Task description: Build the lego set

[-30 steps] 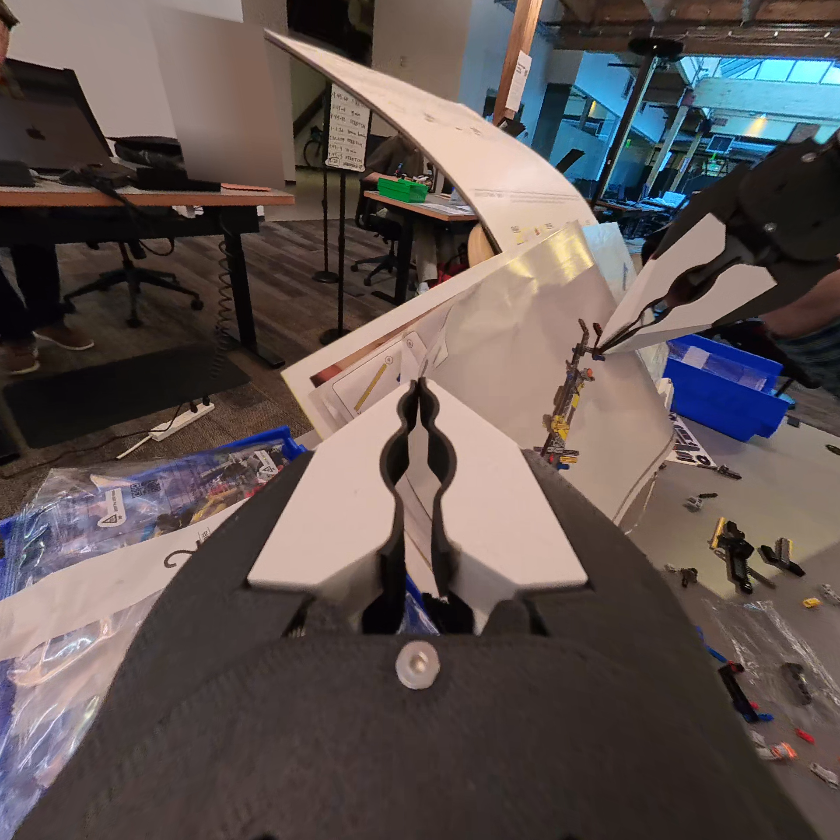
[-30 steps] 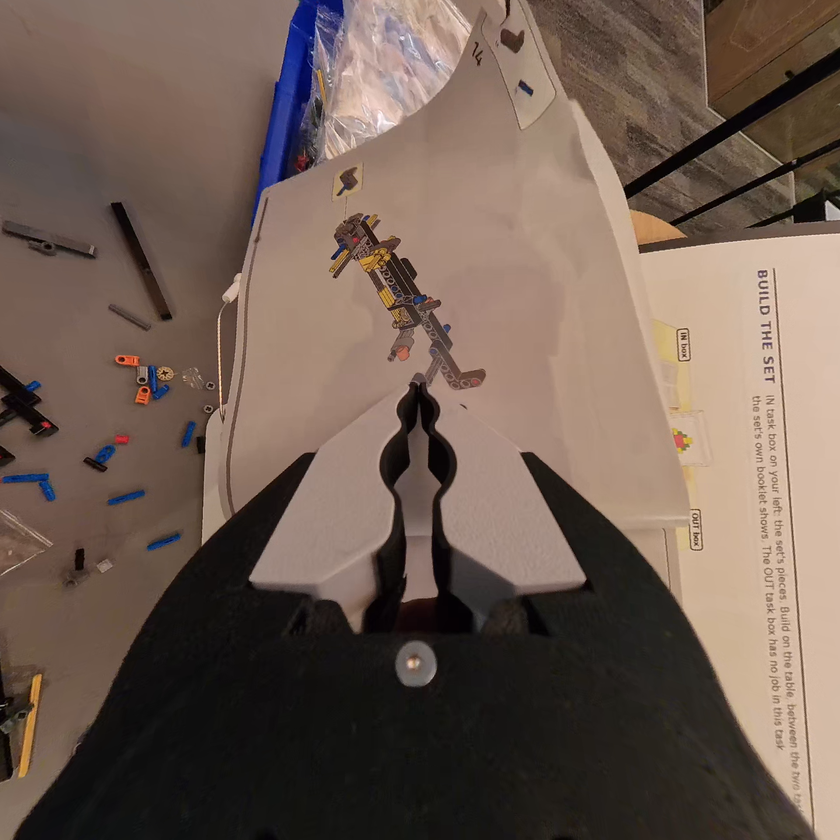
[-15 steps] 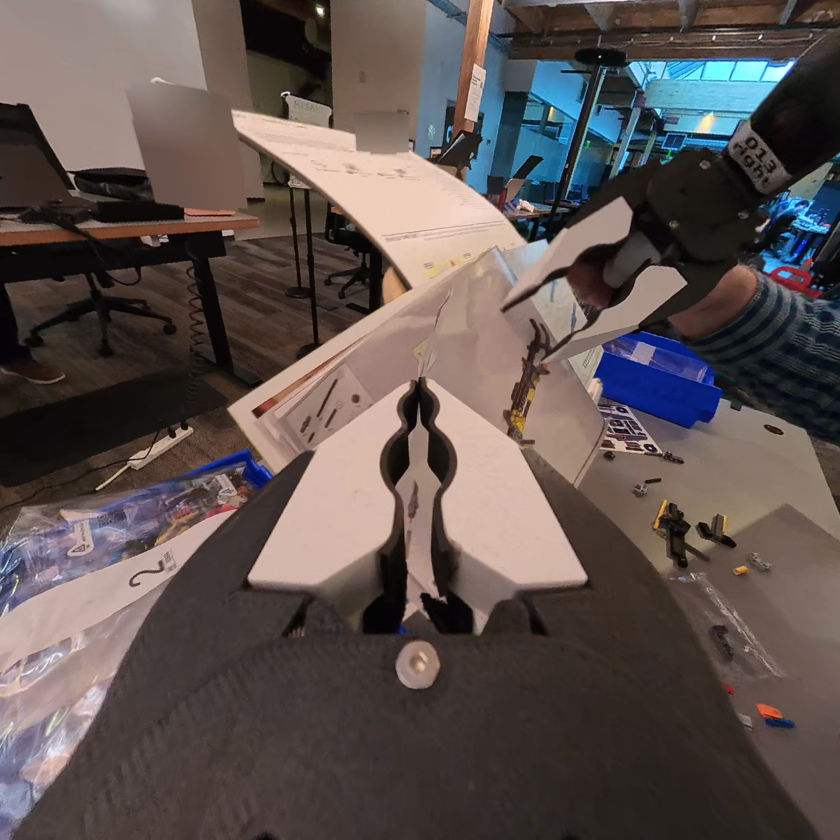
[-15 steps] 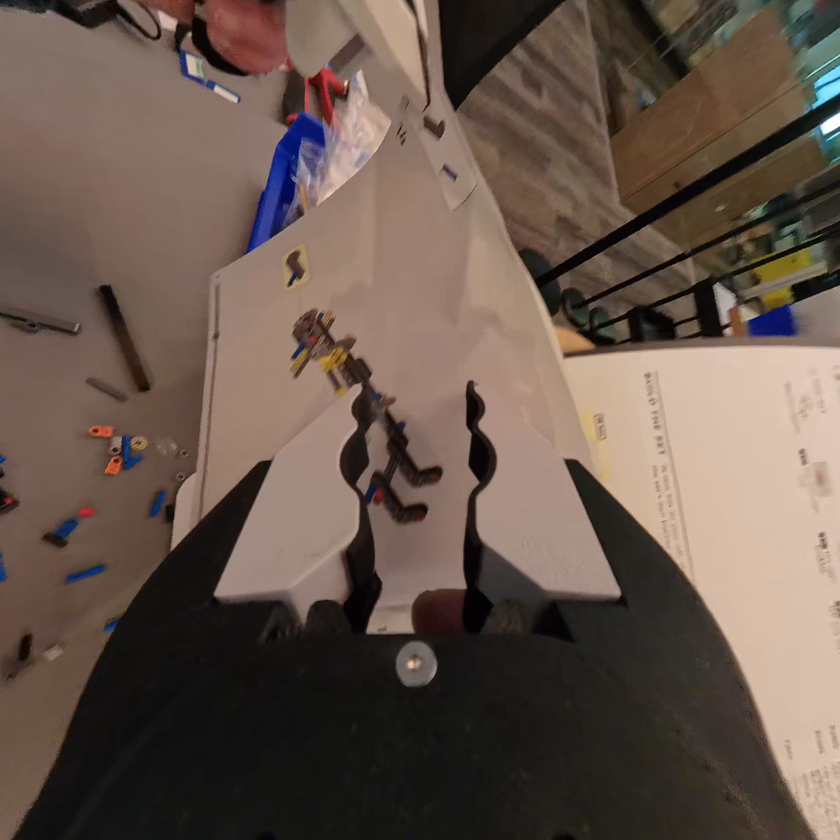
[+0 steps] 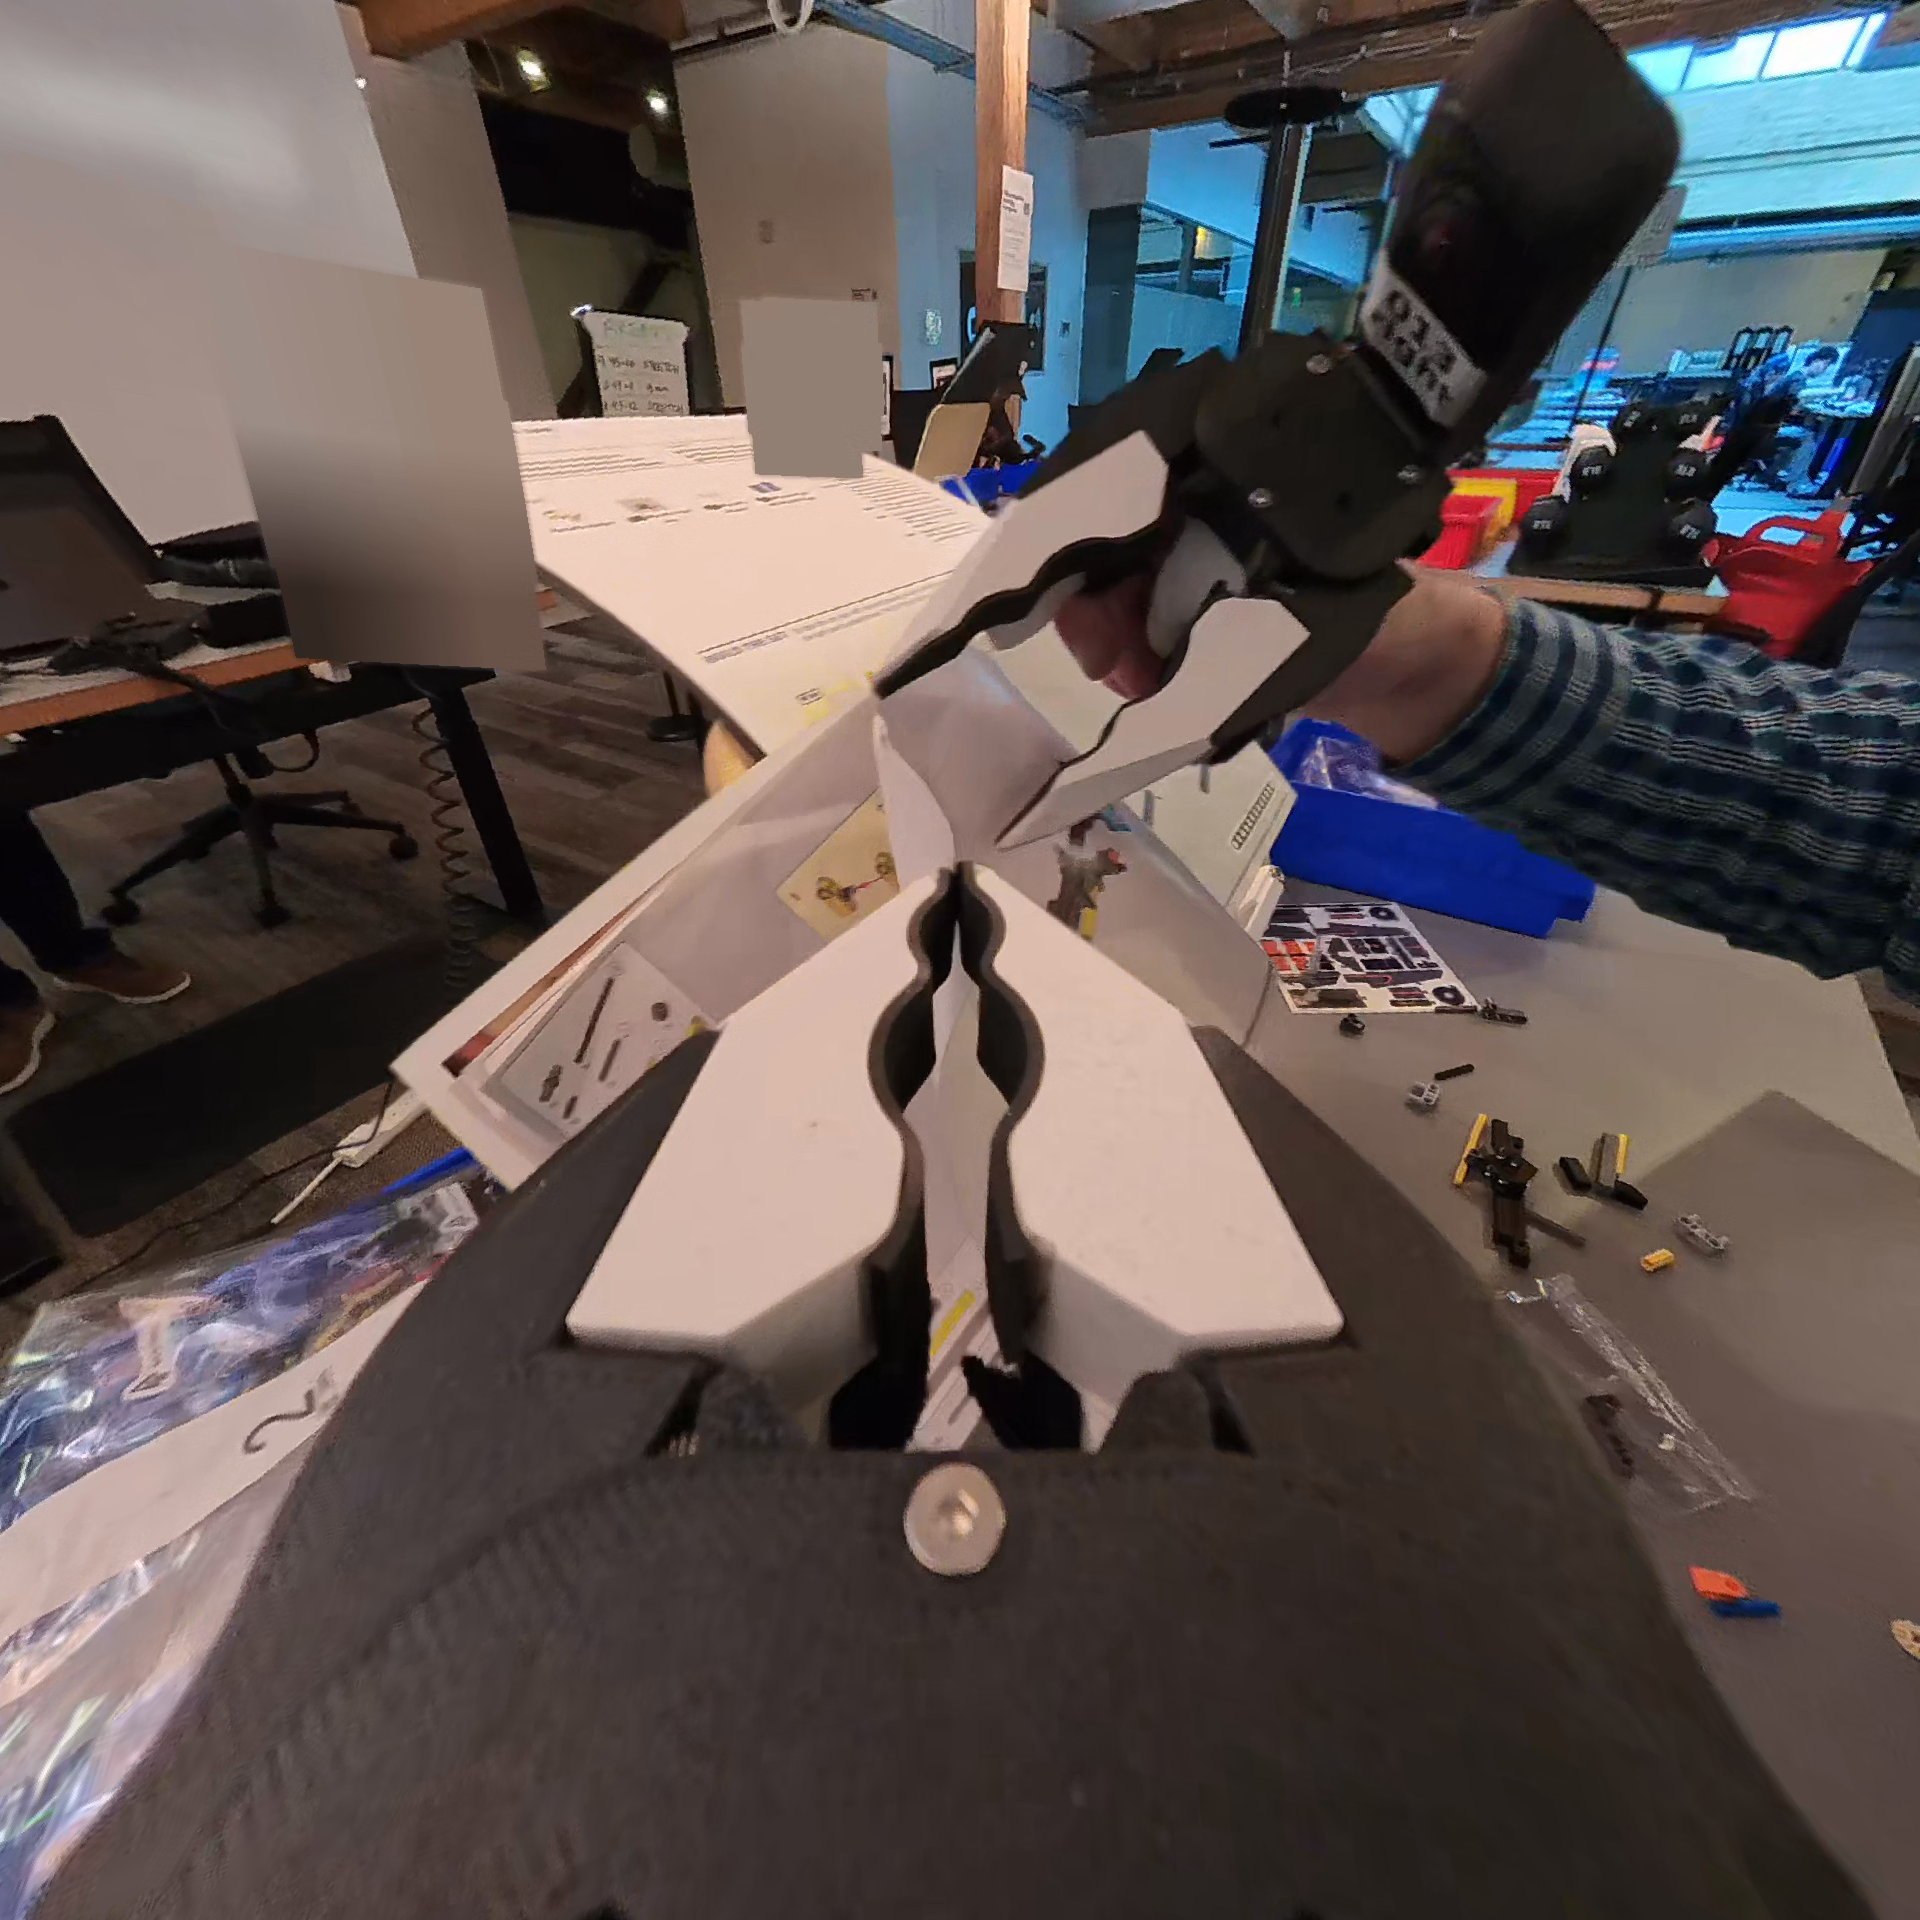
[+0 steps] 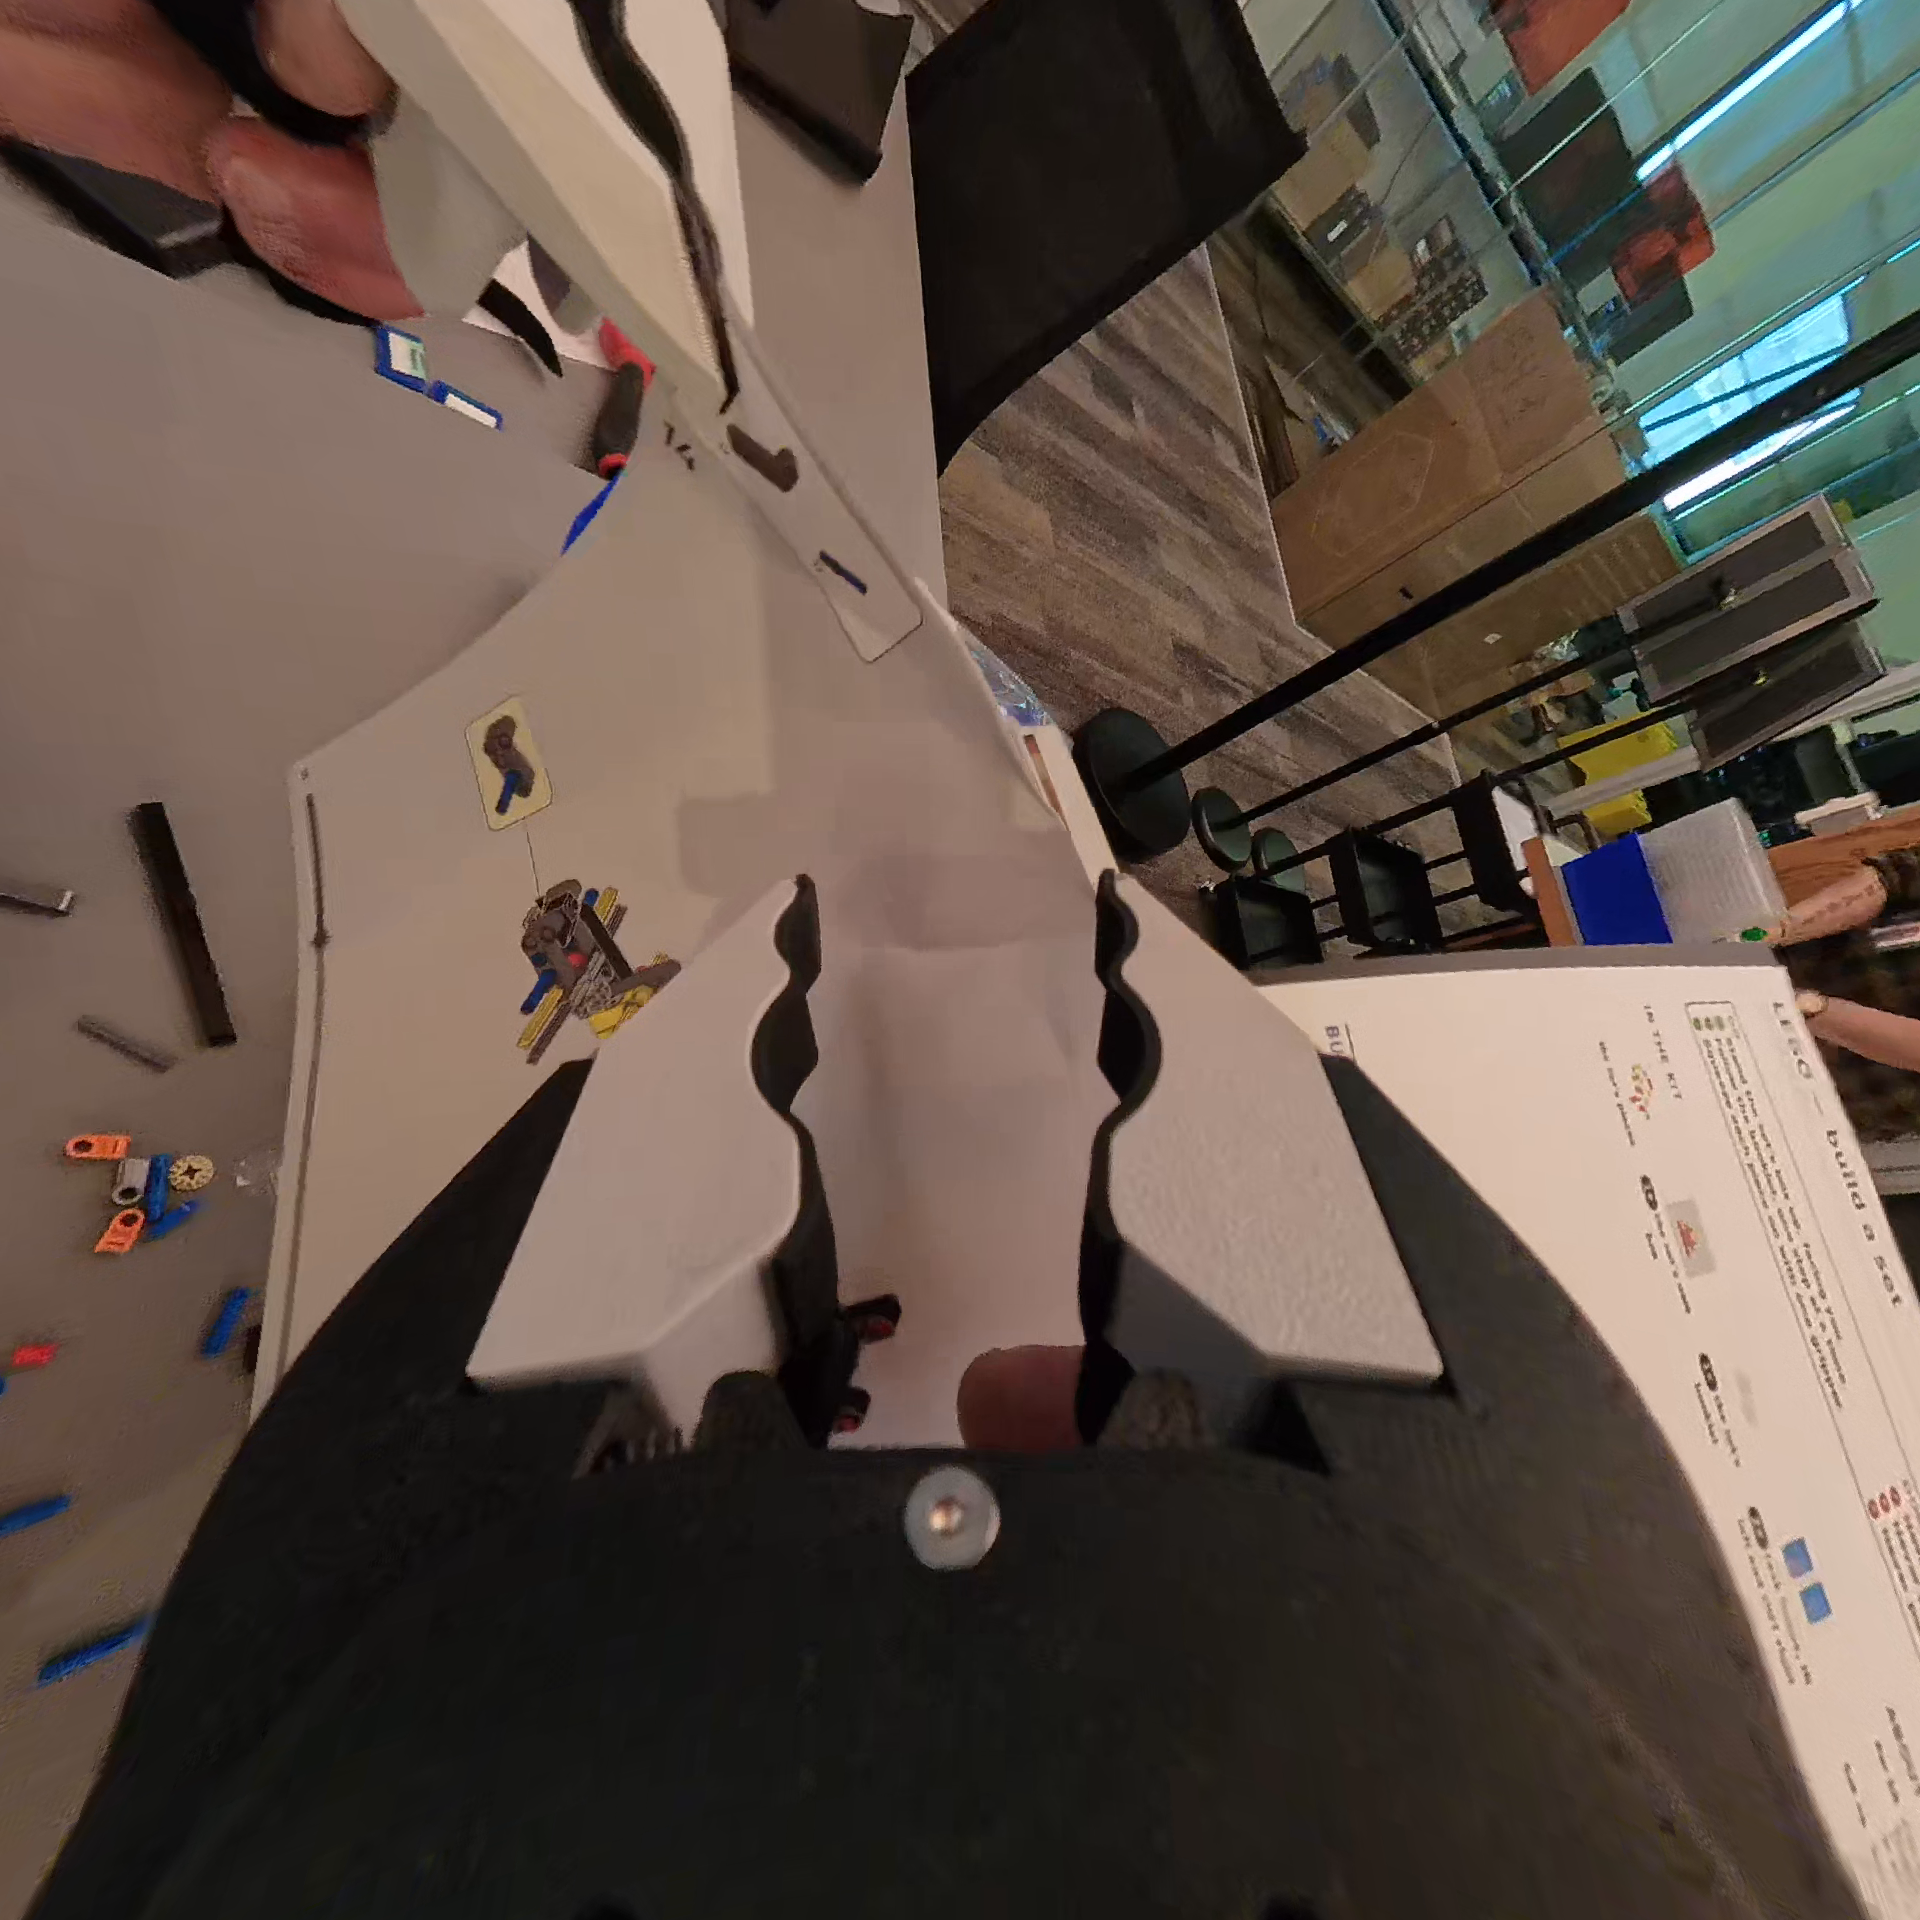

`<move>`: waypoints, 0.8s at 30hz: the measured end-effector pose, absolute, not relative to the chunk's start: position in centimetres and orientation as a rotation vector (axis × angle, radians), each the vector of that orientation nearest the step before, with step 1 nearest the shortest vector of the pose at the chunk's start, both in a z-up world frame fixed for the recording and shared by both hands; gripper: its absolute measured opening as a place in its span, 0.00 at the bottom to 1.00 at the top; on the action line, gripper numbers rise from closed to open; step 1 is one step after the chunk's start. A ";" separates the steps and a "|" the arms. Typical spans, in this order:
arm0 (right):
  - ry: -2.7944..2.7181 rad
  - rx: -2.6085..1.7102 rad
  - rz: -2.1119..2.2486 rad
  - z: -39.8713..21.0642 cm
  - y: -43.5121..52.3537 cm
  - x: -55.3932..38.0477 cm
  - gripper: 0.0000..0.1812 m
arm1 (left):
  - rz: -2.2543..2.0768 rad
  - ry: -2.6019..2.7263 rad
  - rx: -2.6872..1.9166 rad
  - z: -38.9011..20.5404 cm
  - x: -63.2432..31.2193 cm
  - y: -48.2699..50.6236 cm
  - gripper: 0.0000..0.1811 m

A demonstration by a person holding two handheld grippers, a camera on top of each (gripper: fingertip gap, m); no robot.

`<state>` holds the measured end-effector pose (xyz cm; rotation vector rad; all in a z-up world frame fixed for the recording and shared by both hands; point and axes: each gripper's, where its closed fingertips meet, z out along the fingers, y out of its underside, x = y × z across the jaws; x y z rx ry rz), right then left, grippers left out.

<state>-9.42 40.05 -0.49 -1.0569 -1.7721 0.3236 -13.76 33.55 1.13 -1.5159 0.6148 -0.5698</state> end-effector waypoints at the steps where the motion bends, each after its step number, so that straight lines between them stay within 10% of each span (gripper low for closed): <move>1: -1.772 -1.040 0.319 -0.5 39.9 -9.5 0.29 | -0.569 0.625 -1.510 1.1 -13.2 33.2 0.00; 24: -1.693 -0.846 0.331 0.3 37.4 -9.4 0.17 | -0.386 0.710 -1.464 -0.2 -8.4 31.1 0.00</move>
